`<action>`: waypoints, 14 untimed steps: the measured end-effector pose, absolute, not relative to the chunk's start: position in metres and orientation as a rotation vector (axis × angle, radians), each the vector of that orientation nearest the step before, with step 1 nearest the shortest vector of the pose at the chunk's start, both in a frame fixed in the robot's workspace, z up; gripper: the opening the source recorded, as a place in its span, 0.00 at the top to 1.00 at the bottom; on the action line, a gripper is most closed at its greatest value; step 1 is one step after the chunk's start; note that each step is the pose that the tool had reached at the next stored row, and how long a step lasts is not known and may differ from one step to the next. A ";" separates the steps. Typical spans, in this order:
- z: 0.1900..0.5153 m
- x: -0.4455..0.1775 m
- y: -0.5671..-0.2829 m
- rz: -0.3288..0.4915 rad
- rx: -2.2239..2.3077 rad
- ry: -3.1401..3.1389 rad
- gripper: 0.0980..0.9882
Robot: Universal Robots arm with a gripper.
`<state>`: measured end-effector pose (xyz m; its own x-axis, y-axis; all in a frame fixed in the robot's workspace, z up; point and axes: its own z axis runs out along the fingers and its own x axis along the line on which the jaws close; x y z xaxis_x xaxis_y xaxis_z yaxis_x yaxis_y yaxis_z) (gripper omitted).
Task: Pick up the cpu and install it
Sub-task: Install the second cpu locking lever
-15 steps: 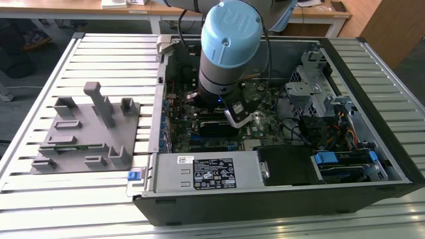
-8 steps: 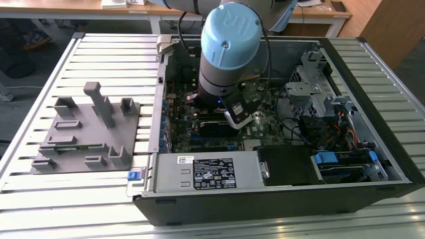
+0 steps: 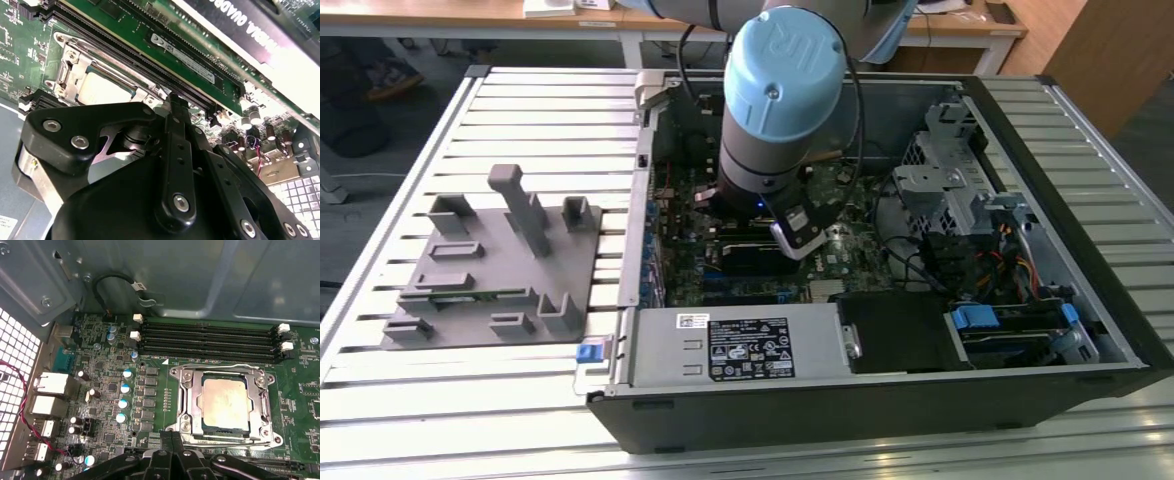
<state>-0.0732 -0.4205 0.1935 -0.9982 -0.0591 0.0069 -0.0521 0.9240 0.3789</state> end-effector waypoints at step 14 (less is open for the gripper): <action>0.190 -0.074 -0.418 -0.602 0.088 -3.064 0.99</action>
